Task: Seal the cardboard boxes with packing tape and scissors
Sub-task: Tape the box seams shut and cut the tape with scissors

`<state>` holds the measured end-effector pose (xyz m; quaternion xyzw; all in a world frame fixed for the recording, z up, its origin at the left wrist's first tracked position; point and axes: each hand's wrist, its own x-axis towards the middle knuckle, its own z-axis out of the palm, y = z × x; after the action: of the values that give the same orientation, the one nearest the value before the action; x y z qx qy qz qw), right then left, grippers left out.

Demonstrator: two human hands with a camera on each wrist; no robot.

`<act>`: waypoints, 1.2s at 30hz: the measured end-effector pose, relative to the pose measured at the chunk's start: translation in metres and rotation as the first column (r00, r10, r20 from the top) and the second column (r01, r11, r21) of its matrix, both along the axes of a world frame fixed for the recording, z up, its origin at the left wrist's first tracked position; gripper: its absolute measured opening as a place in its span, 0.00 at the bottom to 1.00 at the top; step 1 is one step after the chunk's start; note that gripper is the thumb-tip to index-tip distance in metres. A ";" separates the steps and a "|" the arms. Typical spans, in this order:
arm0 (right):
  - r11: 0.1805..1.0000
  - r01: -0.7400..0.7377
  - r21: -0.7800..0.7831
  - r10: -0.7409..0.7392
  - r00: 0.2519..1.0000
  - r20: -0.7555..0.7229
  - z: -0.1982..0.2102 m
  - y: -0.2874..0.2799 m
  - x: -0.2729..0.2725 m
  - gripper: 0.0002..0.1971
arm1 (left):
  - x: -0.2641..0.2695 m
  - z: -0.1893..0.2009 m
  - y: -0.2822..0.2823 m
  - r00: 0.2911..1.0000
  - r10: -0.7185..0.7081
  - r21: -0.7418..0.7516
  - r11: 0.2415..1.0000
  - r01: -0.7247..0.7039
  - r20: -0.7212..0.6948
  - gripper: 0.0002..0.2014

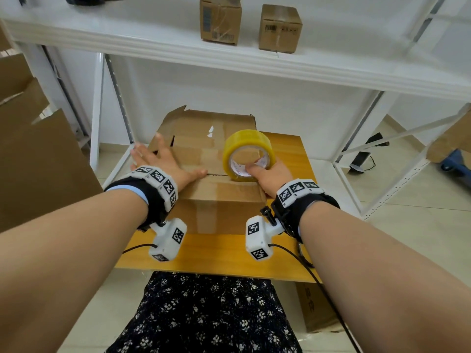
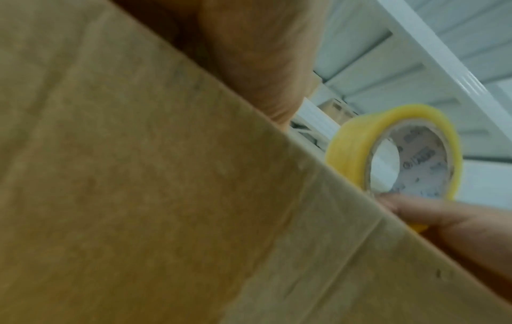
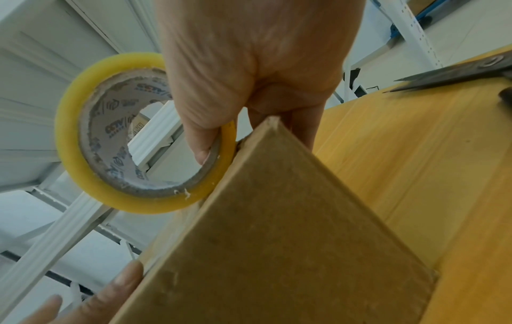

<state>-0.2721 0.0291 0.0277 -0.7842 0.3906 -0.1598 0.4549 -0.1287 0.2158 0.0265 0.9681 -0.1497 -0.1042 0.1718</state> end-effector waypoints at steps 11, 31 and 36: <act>1.000 0.007 -0.003 -0.007 1.000 -0.016 -0.001 0.001 0.002 0.26 | 0.033 0.003 0.010 0.991 0.078 -0.164 0.982 -0.095 -0.107 0.34; 0.998 0.029 0.062 -0.030 0.999 0.013 -0.002 0.001 0.001 0.31 | -0.030 0.009 -0.050 0.771 -0.635 0.284 0.731 0.621 -0.050 0.80; 0.994 0.045 0.103 -0.045 0.999 -0.001 0.000 0.001 0.003 0.32 | -0.020 0.015 -0.057 0.770 -0.629 0.343 0.703 0.623 -0.108 0.81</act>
<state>-0.2687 0.0302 0.0272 -0.7506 0.4155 -0.1502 0.4913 -0.1492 0.1591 0.0414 0.8749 -0.4487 -0.1735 -0.0552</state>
